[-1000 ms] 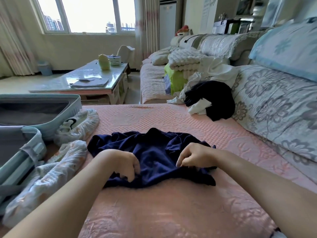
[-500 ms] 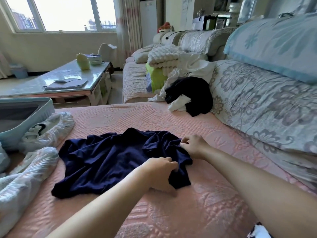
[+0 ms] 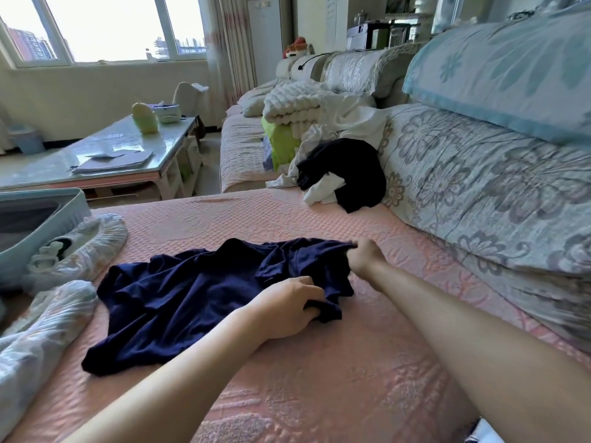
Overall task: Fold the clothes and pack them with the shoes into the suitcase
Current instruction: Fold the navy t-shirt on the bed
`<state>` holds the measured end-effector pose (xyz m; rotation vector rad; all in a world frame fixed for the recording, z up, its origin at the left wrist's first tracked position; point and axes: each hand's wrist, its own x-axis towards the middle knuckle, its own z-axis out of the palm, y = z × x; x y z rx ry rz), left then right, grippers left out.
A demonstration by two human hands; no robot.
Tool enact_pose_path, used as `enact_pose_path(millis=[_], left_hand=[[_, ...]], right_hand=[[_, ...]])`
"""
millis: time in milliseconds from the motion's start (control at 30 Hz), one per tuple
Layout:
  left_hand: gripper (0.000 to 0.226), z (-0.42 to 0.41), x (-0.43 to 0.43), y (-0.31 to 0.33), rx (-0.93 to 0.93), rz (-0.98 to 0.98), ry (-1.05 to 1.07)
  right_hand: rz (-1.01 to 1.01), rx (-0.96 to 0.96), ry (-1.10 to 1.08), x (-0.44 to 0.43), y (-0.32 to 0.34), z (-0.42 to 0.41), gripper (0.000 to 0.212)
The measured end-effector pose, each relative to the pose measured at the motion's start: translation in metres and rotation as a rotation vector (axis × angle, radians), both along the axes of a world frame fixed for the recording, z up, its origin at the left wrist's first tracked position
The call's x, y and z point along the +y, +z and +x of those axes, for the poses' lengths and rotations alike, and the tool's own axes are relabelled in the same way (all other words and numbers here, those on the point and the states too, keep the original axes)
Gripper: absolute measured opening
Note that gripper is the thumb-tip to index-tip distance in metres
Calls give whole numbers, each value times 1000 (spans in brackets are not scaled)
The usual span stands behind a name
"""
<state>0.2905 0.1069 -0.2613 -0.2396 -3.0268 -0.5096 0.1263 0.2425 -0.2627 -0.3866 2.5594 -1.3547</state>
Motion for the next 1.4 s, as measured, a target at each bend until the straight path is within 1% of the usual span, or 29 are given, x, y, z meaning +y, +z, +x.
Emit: enact_pose_path(millis=[33,67,100,200,233,267,333,367,400,467,500,533,600,633,667,767,800,867,900,967,1033,1067,1133,1167,1233,1267,1300,1333,1400], left_hand=[[20,-2,3,-1,5,19,-2],[20,-3,7,-2,-3,31,-17],[19,-4,12,-5,-24,37,-47],[17,-6,25,-7,-151,54,-113],[17,-9,25,-5,-175,77,-92],[18,-12,22,-2,-168,108,-56],[27,-21,8,2,-66,124,34],[33,-24,-3,0,4,105,82],[39,-27,-13,-1,60,70,118],[48,-29,-29,-5,97,-52,143],[53,-29,-34,-5,72,-137,149],[59,-29,-36,-5,30,-233,168],[68,-32,-40,-6,-67,-382,226],[70,-33,-42,-8,-104,-421,247],[70,-35,-43,-9,-124,-441,258],[64,-38,-45,-9,-130,-436,274],[60,-39,-46,-9,-119,-446,281],[51,-41,-46,-8,-94,-450,298],[47,-43,-46,-7,-70,-402,308],[42,-45,-46,-6,-17,-300,293],[38,-48,-43,-6,23,-264,226],[37,-49,-41,-6,35,-211,216],[35,-55,-40,-5,82,1,253],[32,-60,-39,-3,128,105,272],[31,-75,-38,-1,172,315,298],[36,-82,-36,2,161,433,299],[46,-87,-34,5,135,536,290],[57,-91,-34,4,121,600,276],[67,-93,-39,-1,111,578,288]], right_hand=[[-82,-26,-65,7,5,-4,27],[-53,-7,-115,14,7,-10,31],[92,66,-141,22,7,-17,32],[775,218,-30,41,2,-24,40],[907,214,24,42,0,-24,47],[957,222,78,41,-2,-24,52],[946,316,196,35,-3,-20,59],[913,414,238,33,-2,-19,59],[858,533,268,31,0,-17,54],[761,723,283,30,3,-12,29],[758,719,285,30,5,-7,16],[796,661,281,28,7,-2,22],[959,459,270,24,4,6,54],[977,381,279,23,1,8,61],[935,303,291,22,-4,9,59],[607,100,254,27,-6,9,43],[570,115,216,30,-3,7,38],[691,231,155,37,6,8,21],[801,263,135,40,9,9,22],[1003,239,157,43,11,15,35],[1063,325,168,40,14,20,38],[1009,423,171,36,17,21,36],[696,533,236,26,19,24,26],[516,465,289,20,19,26,25],[300,237,376,5,21,33,47],[293,191,374,-2,19,34,62],[336,201,335,-8,16,32,68],[396,245,272,-11,11,26,65],[519,284,140,-11,3,13,51]])
